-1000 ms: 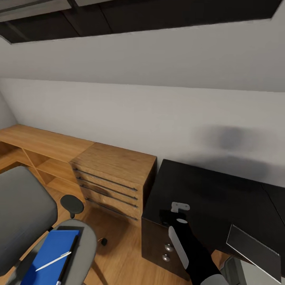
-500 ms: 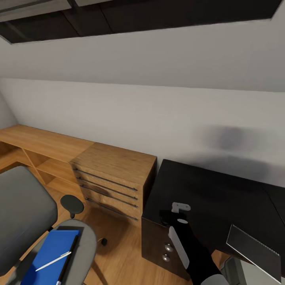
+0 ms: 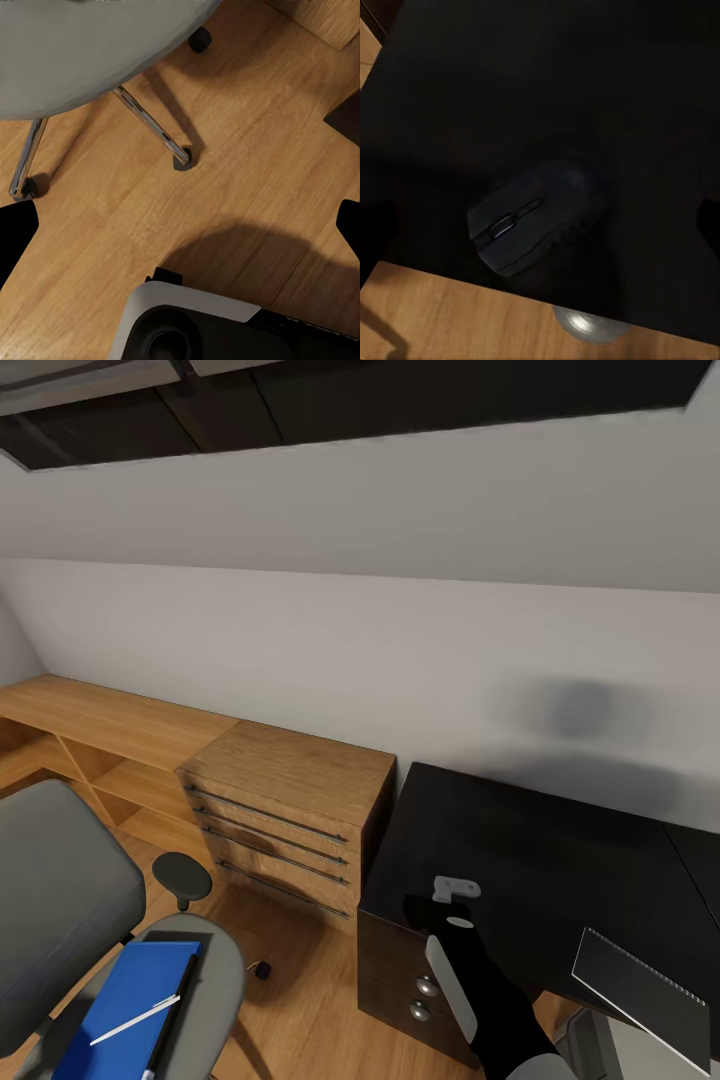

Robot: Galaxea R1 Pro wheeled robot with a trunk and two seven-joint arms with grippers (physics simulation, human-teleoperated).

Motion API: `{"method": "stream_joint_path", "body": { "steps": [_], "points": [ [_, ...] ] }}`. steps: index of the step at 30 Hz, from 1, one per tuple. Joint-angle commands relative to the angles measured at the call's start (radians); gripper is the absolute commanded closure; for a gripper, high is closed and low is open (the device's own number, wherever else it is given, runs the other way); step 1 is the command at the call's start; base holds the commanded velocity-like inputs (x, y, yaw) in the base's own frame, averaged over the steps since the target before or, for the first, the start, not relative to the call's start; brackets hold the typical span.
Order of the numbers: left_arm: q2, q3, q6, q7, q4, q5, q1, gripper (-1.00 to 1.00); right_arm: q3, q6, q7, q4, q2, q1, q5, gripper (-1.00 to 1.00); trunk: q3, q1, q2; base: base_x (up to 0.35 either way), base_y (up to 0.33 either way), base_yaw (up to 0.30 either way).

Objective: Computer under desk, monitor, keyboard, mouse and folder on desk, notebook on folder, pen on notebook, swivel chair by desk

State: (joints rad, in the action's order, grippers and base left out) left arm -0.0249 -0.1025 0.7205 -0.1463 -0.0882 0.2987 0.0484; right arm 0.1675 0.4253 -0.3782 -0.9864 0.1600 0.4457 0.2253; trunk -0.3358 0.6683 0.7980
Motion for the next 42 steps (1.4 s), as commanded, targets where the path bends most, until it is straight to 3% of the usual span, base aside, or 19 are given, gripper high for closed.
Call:
{"method": "stream_joint_path", "body": {
  "steps": [1, 13, 22, 42],
  "points": [
    [0.000, -0.008, 0.003, -0.011, 0.003, 0.004, 0.001, -1.00, 0.003, 0.003, -0.009, -0.001, 0.000, 0.001, 0.010, -1.00, -0.001, 0.000, 0.001, 0.000, 0.000, 0.000],
    [-0.008, -0.007, 0.085, -0.014, 0.063, 0.003, -0.001, -1.00, 0.003, 0.006, -0.011, 0.000, -0.001, 0.001, 0.010, -1.00, -0.001, 0.000, 0.001, 0.000, 0.000, 0.000],
    [-0.013, -0.006, 0.186, -0.016, 0.068, 0.003, -0.056, -1.00, 0.001, 0.007, -0.012, -0.002, -0.006, 0.001, 0.010, -1.00, -0.001, 0.000, 0.001, 0.000, 0.000, 0.000],
    [-0.040, -0.006, 0.265, -0.016, 0.068, 0.002, -0.118, -1.00, -0.006, 0.006, -0.012, -0.004, -0.021, 0.001, 0.012, -1.00, -0.001, 0.000, 0.001, 0.000, 0.001, 0.000]
  ]
}}
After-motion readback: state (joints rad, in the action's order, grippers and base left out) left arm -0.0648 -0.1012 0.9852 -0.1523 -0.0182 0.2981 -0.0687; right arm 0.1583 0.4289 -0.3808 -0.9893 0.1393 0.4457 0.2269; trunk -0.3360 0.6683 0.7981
